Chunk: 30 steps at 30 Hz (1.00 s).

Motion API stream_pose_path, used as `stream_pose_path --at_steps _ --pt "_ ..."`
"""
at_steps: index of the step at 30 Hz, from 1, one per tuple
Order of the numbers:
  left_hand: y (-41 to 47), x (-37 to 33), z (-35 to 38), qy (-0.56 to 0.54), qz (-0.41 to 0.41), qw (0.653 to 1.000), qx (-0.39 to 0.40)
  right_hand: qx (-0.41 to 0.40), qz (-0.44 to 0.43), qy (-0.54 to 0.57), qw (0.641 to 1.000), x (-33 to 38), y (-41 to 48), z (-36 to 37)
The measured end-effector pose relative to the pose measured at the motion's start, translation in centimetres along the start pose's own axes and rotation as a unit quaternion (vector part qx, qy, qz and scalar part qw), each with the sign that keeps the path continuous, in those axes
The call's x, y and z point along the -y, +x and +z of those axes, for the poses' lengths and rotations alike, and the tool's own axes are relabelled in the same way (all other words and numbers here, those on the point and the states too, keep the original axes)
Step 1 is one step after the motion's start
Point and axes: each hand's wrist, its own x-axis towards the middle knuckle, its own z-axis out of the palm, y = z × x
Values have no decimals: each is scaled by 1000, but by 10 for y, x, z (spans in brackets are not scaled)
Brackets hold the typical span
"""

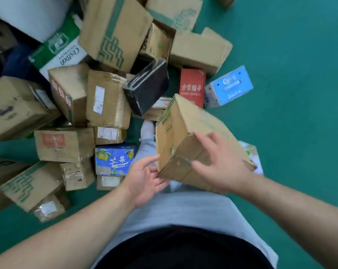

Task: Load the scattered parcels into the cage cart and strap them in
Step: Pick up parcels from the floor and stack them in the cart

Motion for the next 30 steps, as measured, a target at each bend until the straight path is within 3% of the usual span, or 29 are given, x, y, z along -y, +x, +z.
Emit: stream_pose_path --at_steps 5,15,22,30 --pt "-38 82 2 -110 79 991 -16 0 -127 -64 990 9 -59 8" --pt "-105 218 -14 -325 219 918 -58 76 -284 -220 930 68 -115 31" --pt "-130 346 -38 -443 267 853 -70 164 -368 -343 849 94 -187 97" --pt "-119 548 -33 -563 292 769 -82 231 -467 -445 728 48 -320 205"
